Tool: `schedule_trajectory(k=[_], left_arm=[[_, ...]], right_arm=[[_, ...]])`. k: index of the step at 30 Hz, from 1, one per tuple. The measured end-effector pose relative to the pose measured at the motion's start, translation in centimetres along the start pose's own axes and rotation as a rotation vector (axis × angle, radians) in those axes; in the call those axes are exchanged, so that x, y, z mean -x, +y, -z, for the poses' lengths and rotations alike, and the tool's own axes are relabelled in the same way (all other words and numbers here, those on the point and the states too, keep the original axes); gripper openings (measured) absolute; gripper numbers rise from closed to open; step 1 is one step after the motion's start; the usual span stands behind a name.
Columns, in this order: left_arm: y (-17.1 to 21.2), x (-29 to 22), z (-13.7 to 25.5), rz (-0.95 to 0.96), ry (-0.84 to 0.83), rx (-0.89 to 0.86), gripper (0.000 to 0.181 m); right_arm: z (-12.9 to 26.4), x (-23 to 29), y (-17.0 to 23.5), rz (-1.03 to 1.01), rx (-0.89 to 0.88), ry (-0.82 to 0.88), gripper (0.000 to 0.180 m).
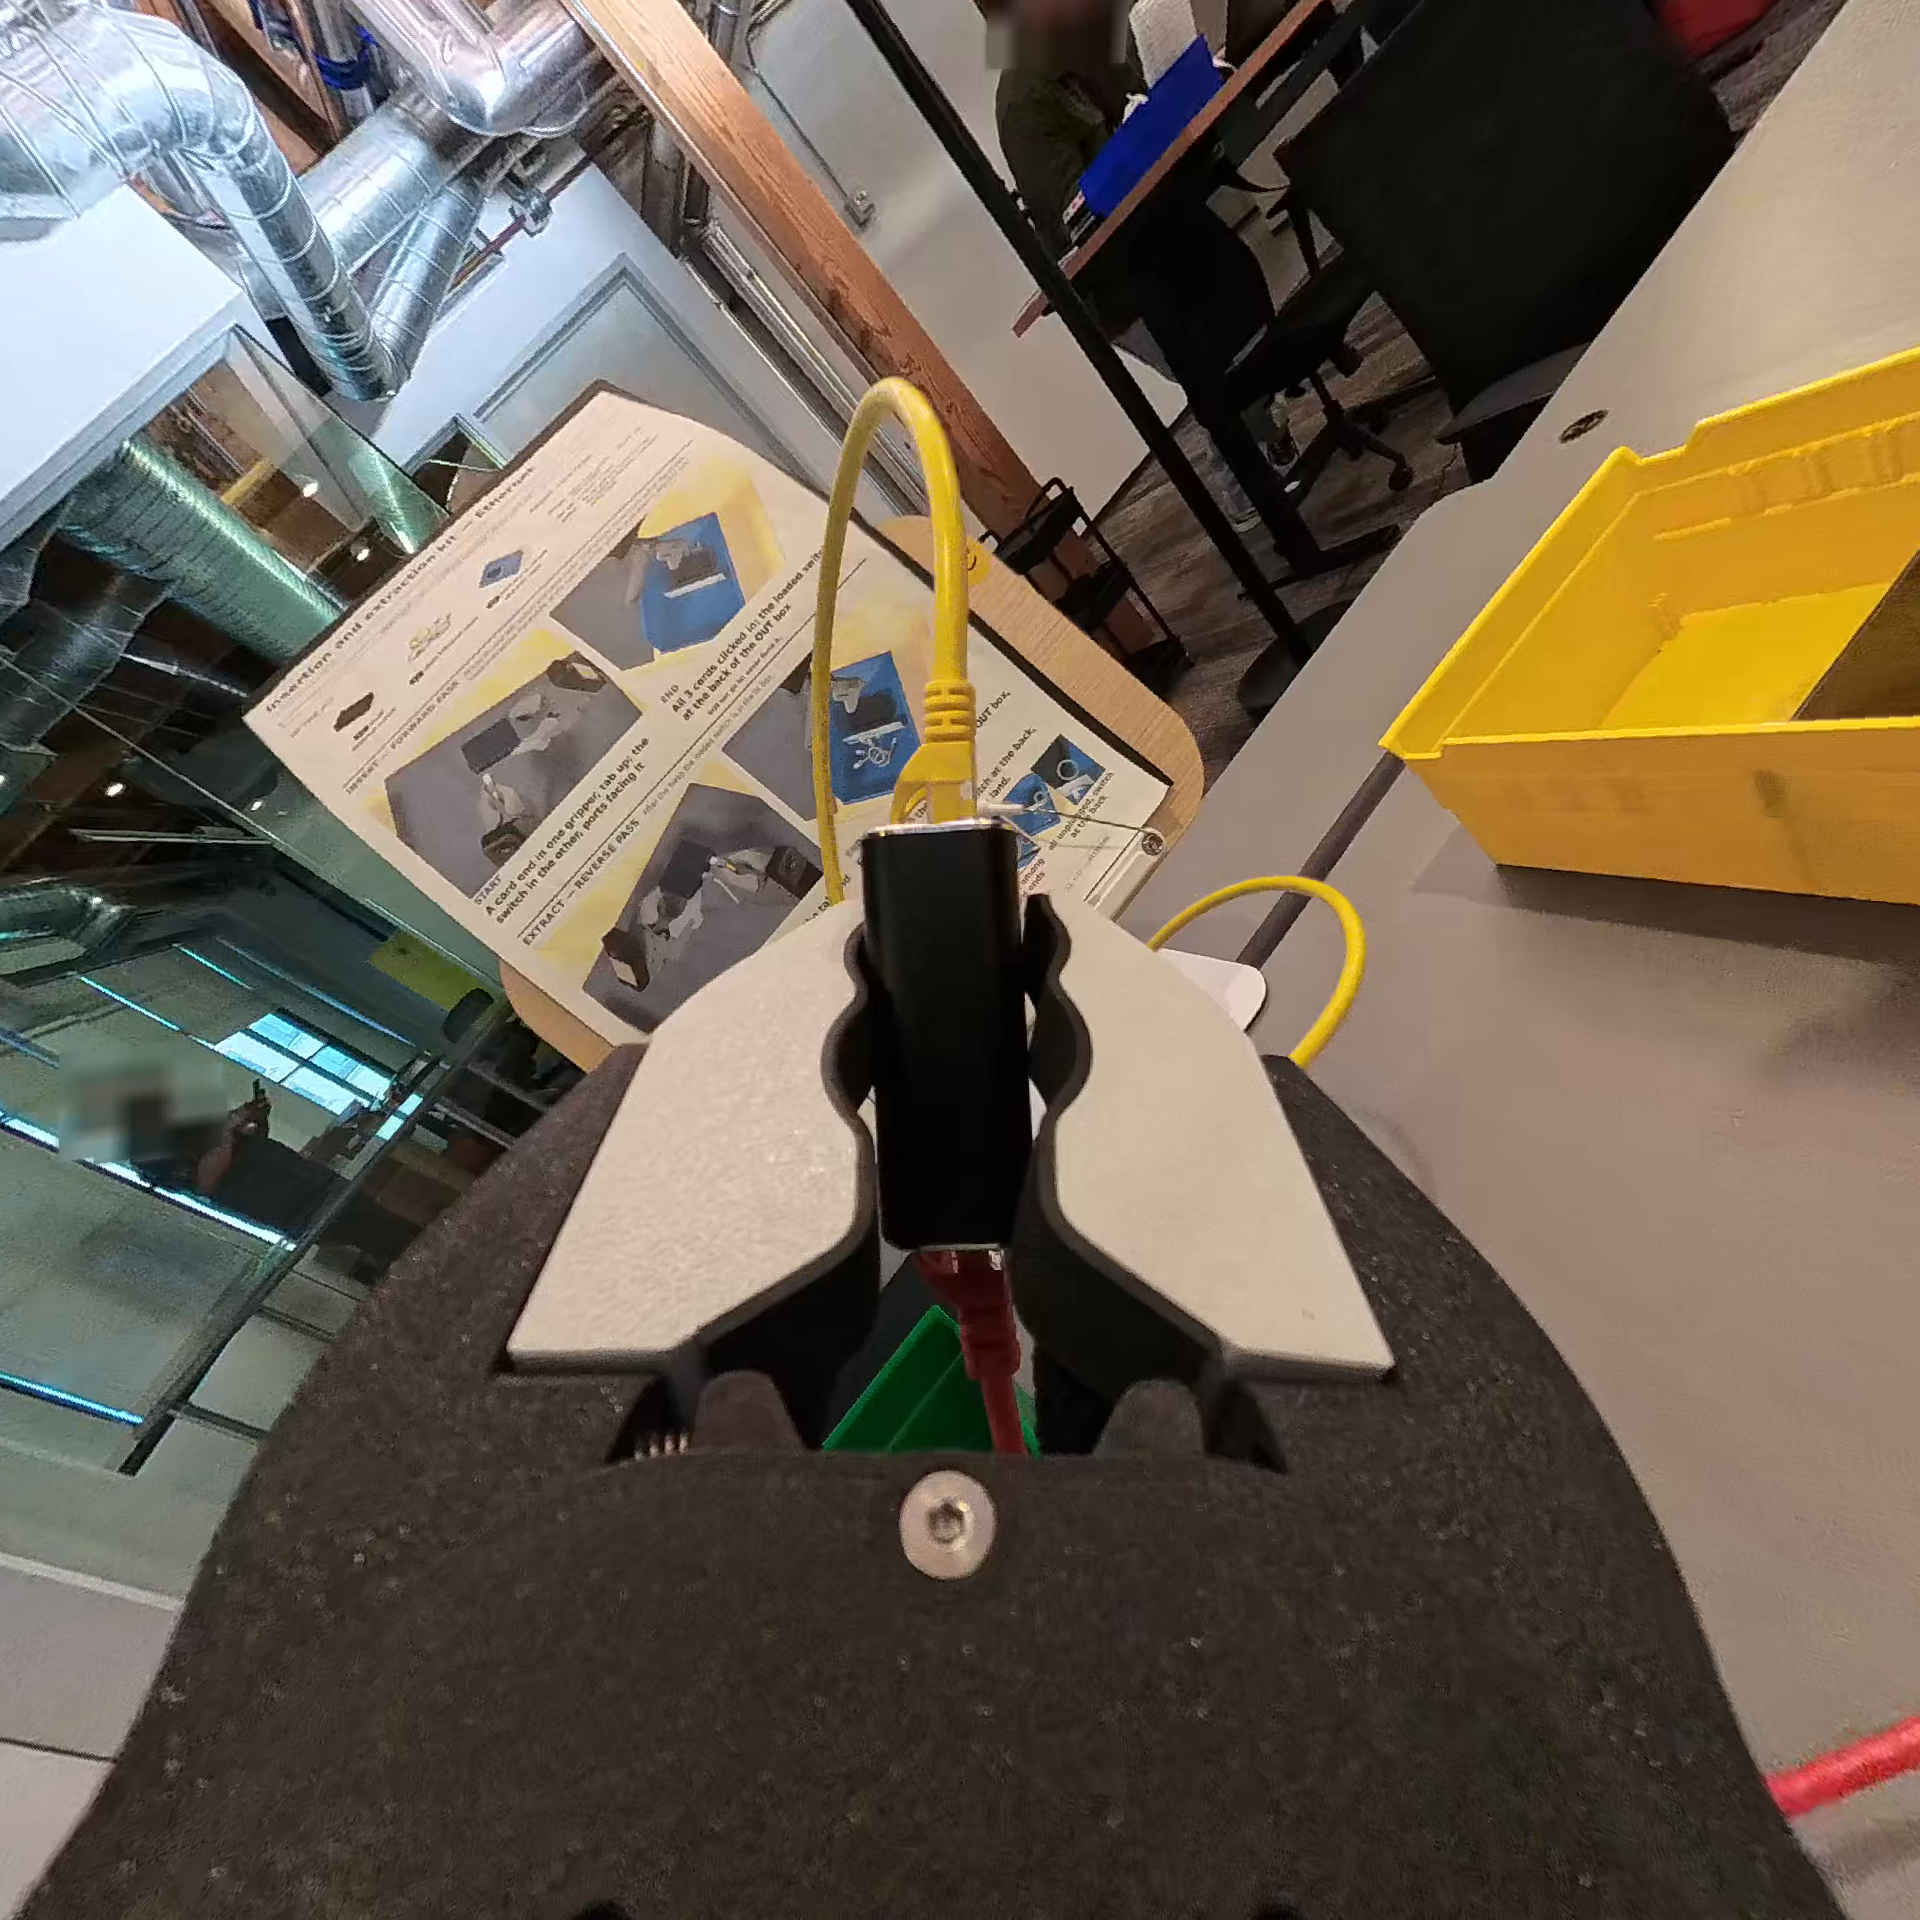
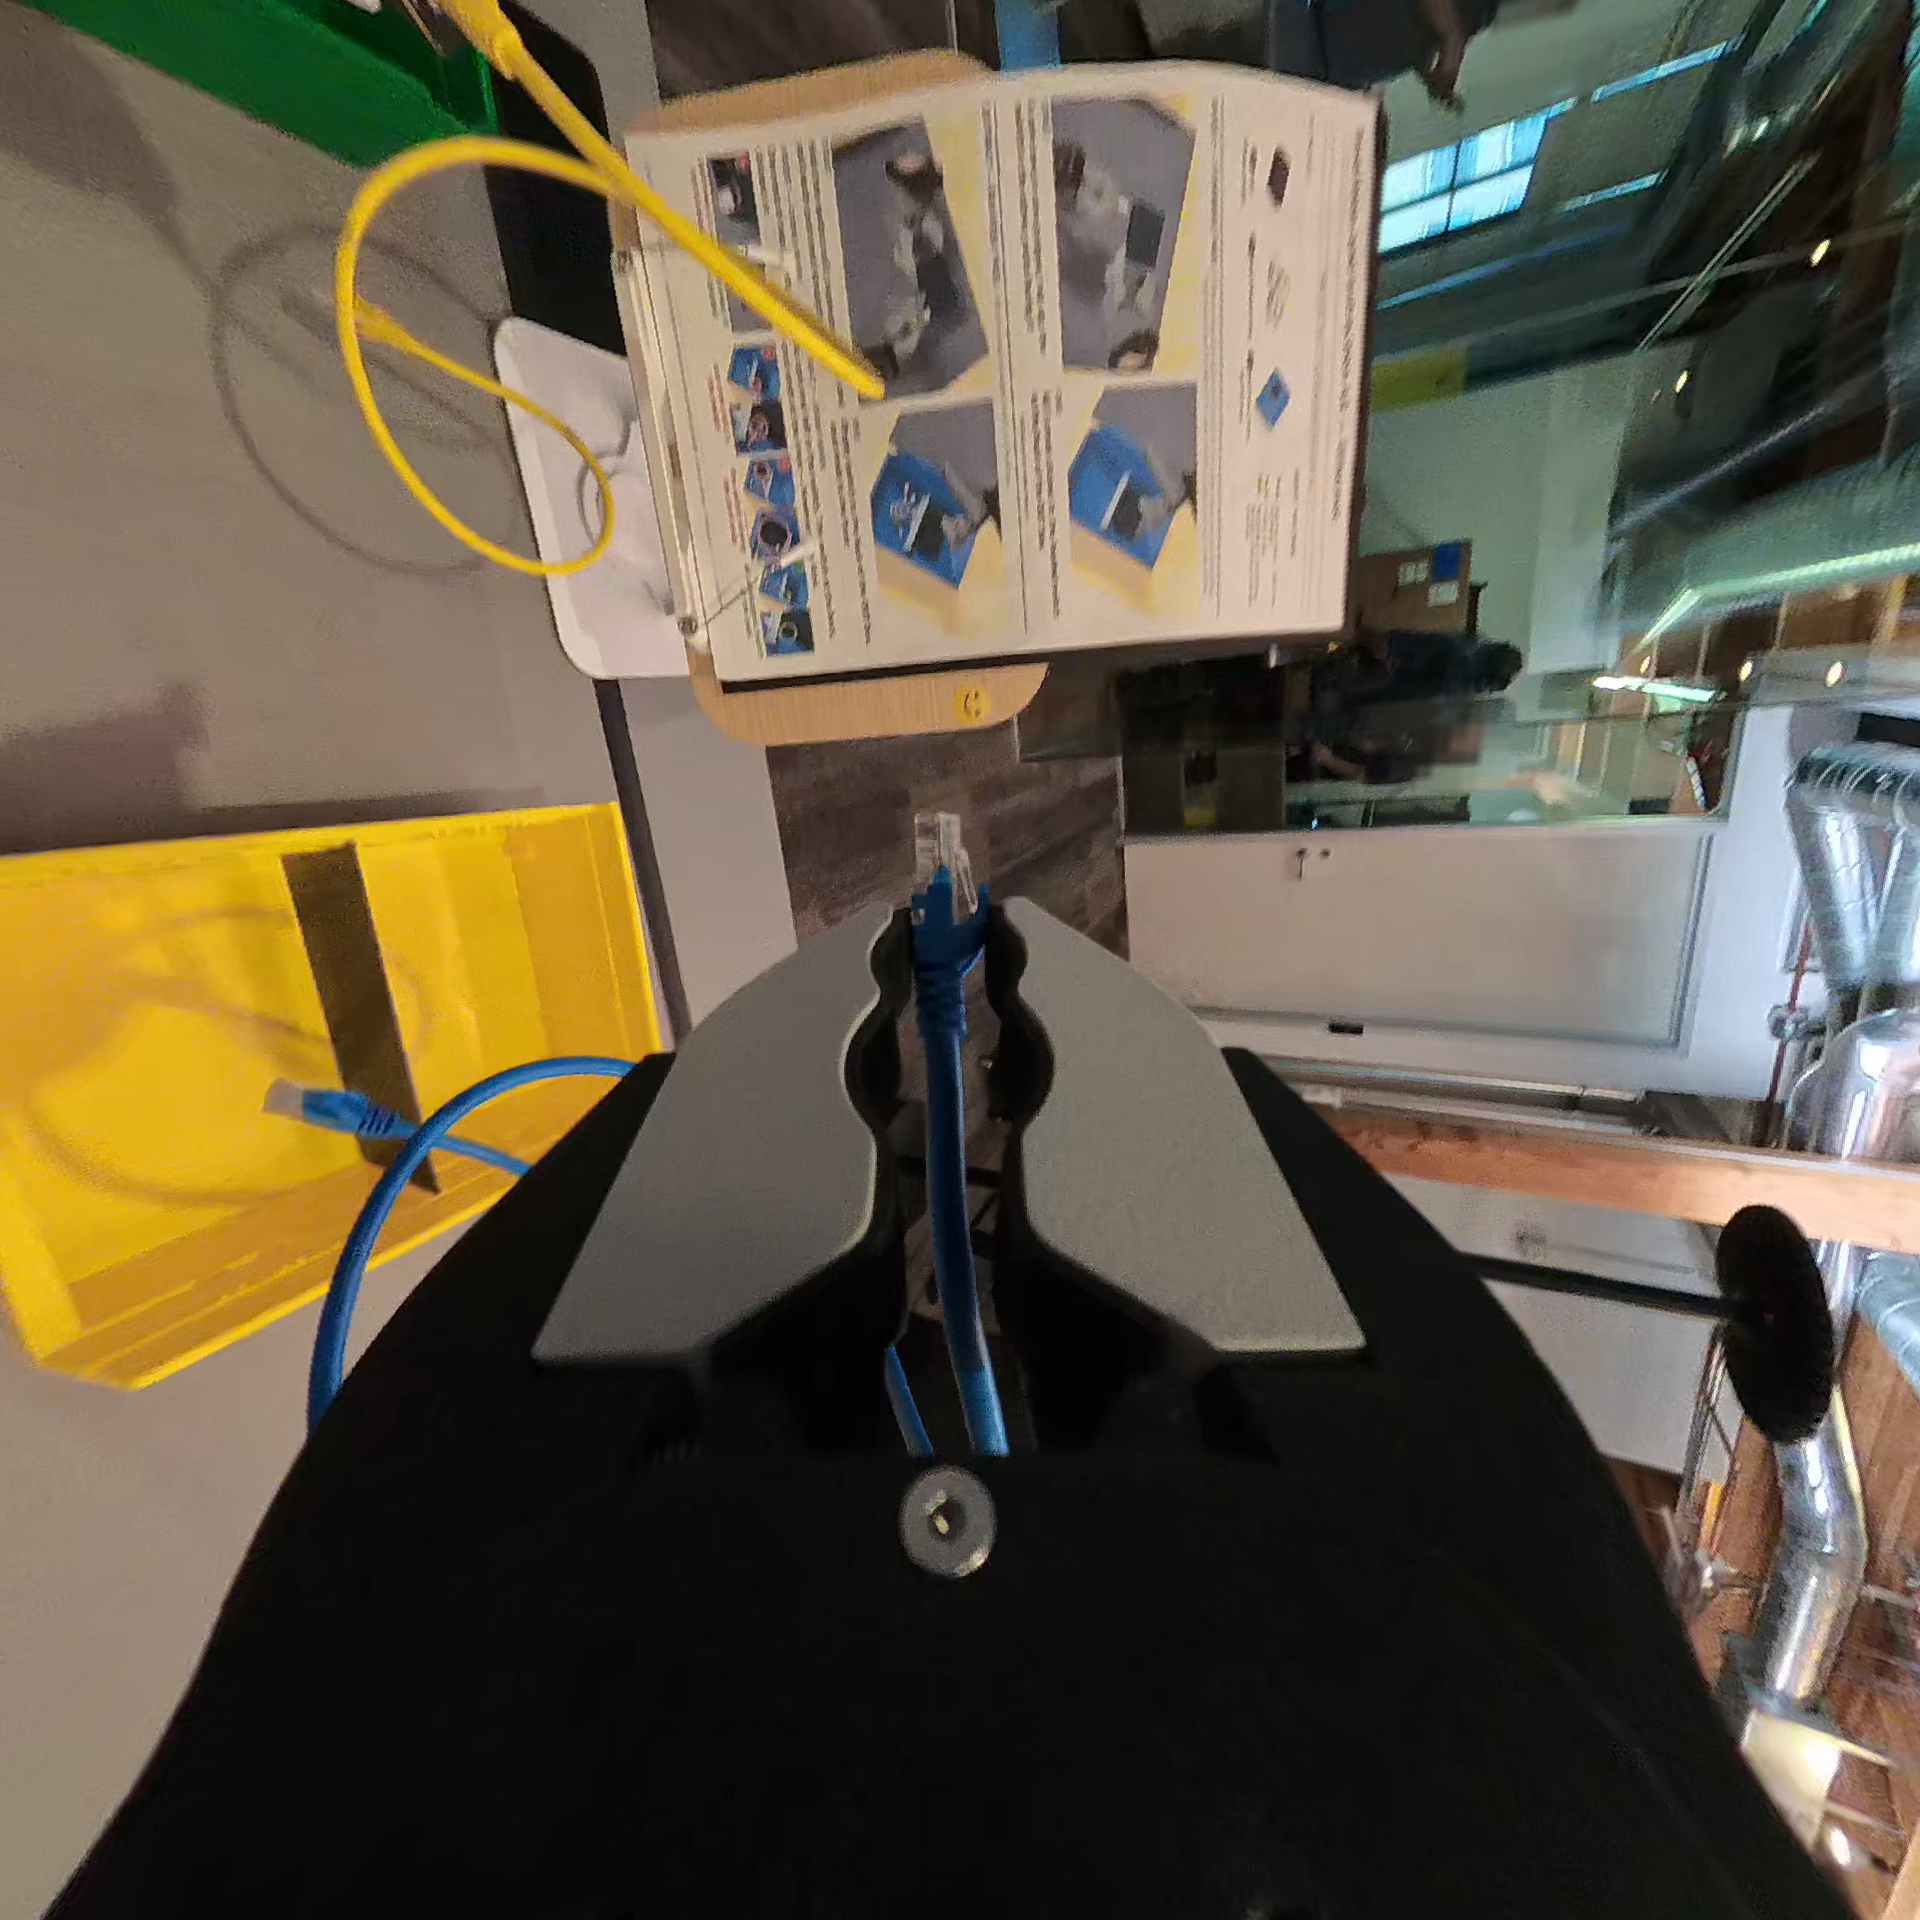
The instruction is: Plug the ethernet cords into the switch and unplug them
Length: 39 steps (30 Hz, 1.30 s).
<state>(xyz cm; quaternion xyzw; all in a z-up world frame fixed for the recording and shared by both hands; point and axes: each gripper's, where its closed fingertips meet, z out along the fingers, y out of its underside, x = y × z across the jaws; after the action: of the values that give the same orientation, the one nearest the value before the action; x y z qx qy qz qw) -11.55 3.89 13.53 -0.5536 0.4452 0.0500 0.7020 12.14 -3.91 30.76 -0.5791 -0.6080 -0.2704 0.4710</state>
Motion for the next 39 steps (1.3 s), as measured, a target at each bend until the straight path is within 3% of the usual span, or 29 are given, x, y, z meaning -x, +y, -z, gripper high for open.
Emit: schedule_trajectory(k=[12,23,29,39], left_arm=[[-0.7,-1.6,-0.3,-0.030,0.052,-0.001,0.025],[-0.9,-2.4,-0.5,-0.062,0.071,0.009,0.025],[-0.8,-2.6,-0.6,-0.076,0.077,0.020,0.025],[-1.0,-3.9,-0.9,-0.118,0.109,0.039,0.026]], right_arm=[[-5.2,8.0,8.4,-0.169,0.077,-0.163,0.015],[-12.2,20.3,11.0,-0.336,0.009,-0.396,0.015],[-12.6,26.8,8.8,-0.520,-0.118,-0.584,0.015],[-12.4,32.3,6.6,-0.738,-0.096,-0.747,0.015]])
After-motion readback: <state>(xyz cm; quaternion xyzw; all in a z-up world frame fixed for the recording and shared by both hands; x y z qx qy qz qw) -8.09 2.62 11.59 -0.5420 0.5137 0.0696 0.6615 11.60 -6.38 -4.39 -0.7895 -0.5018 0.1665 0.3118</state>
